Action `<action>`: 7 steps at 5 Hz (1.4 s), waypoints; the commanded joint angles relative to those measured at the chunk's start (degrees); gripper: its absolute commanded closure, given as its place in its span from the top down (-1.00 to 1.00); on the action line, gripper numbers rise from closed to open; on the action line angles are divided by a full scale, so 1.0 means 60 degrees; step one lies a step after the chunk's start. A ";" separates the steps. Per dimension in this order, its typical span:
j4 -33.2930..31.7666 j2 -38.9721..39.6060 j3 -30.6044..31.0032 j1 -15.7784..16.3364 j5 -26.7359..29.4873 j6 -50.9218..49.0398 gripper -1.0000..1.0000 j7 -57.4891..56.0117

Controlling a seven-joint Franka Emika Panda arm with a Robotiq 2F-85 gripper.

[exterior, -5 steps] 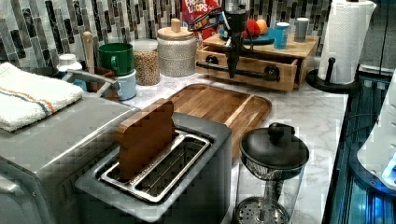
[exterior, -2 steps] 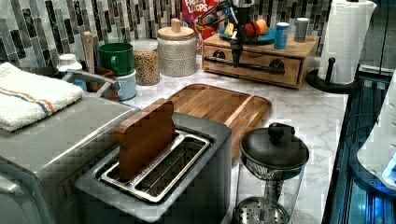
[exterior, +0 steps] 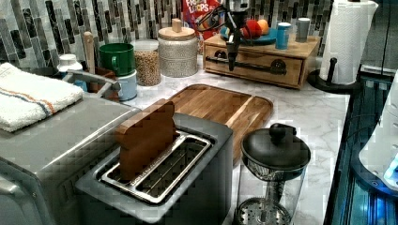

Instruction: Close the drawer.

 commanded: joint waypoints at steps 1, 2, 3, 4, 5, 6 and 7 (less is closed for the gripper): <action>0.1678 0.0348 -0.1068 -0.0882 -0.0897 0.1427 -1.00 -0.0384; 0.1674 0.0349 -0.1086 -0.0862 -0.0885 0.1426 -1.00 -0.0388; 0.1677 0.0347 -0.1055 -0.0893 -0.0905 0.1426 -1.00 -0.0379; 0.1678 0.0342 -0.0963 -0.0983 -0.0967 0.1423 -1.00 -0.0338; 0.1674 0.0350 -0.1127 -0.0823 -0.0858 0.1430 -1.00 -0.0411; 0.1676 0.0351 -0.1121 -0.0831 -0.0862 0.1428 -1.00 -0.0407; 0.1676 0.0349 -0.1083 -0.0865 -0.0887 0.1426 -1.00 -0.0389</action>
